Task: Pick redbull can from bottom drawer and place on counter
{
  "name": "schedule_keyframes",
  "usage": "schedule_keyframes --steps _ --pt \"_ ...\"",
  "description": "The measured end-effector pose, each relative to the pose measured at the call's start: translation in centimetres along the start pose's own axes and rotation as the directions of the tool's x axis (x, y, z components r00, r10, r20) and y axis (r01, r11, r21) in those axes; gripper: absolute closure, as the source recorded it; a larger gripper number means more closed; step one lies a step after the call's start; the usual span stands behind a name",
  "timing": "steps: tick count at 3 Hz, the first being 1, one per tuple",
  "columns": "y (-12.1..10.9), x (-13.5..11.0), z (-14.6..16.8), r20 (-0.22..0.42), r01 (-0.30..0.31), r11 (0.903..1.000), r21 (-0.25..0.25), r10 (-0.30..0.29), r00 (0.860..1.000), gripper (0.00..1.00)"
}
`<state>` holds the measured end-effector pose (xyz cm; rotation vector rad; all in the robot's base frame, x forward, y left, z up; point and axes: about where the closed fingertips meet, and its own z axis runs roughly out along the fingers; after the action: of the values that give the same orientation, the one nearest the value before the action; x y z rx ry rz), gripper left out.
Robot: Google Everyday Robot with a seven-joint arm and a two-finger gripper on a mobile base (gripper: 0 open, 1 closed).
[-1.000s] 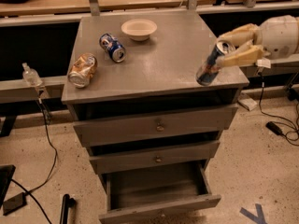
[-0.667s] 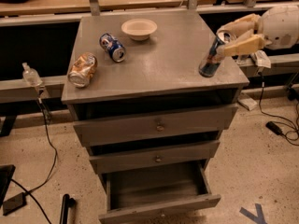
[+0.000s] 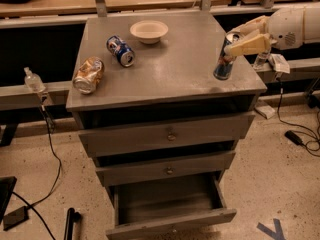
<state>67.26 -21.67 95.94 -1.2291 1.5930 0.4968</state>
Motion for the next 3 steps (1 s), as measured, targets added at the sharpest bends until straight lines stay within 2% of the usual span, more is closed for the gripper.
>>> schedule_keyframes --steps 1,2,3 --pt "-0.87 1.98 1.43 -0.055 -0.044 0.9987 0.026 0.045 0.997 1.00" --pt "-0.94 2.29 1.90 -0.062 -0.051 0.9984 0.026 0.052 0.997 0.87" --pt "-0.83 2.30 2.38 -0.061 -0.051 0.9985 0.018 0.053 0.997 0.56"
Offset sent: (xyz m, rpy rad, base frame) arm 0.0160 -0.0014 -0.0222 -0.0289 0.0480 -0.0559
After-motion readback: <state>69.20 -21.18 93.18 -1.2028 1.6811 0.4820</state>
